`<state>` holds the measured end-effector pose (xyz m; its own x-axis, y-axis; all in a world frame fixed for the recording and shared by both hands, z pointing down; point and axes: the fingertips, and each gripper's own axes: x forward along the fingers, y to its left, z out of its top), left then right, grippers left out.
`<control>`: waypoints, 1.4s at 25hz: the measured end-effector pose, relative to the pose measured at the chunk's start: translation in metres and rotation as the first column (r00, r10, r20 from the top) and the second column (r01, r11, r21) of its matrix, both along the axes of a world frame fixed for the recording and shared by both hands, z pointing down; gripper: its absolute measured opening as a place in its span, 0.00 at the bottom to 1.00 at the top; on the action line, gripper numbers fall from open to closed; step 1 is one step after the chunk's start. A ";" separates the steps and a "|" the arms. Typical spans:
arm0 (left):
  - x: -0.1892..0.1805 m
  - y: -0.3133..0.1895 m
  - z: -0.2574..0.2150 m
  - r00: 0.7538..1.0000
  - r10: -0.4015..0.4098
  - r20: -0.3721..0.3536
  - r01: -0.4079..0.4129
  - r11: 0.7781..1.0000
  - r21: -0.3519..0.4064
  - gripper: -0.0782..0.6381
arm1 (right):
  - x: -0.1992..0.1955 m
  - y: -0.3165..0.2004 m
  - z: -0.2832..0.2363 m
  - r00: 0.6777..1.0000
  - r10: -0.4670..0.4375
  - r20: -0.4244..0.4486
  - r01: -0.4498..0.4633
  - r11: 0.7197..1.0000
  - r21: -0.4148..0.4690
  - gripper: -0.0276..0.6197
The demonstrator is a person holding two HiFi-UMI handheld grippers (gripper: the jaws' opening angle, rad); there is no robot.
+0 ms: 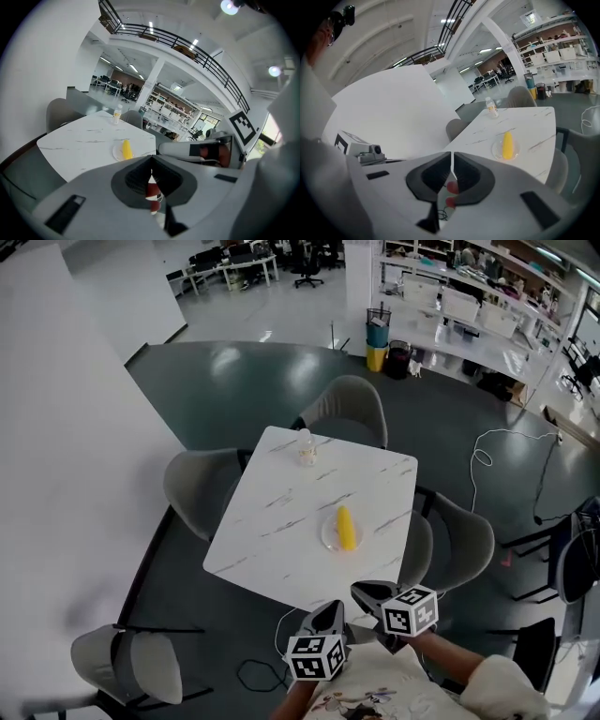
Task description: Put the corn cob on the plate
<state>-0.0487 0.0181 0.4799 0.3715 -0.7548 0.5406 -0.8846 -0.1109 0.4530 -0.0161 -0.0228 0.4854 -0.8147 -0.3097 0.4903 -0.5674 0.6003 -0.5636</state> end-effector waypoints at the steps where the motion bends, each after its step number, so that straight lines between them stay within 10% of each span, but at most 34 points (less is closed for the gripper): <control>1: 0.002 0.004 -0.003 1.000 0.009 -0.003 -0.009 1.000 0.004 0.12 | 0.000 0.007 -0.005 1.000 0.002 0.008 -0.002 1.000 0.008 0.08; 35: -0.017 0.027 -0.056 0.997 0.067 0.033 -0.072 0.984 0.163 0.12 | -0.019 0.064 -0.067 0.998 0.024 0.051 -0.038 0.960 0.277 0.05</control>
<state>-0.0660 0.0455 0.4242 0.4130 -0.8071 0.4220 -0.8840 -0.2436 0.3991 -0.0349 0.0417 0.4184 -0.8225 -0.4539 0.3429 -0.5653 0.7195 -0.4035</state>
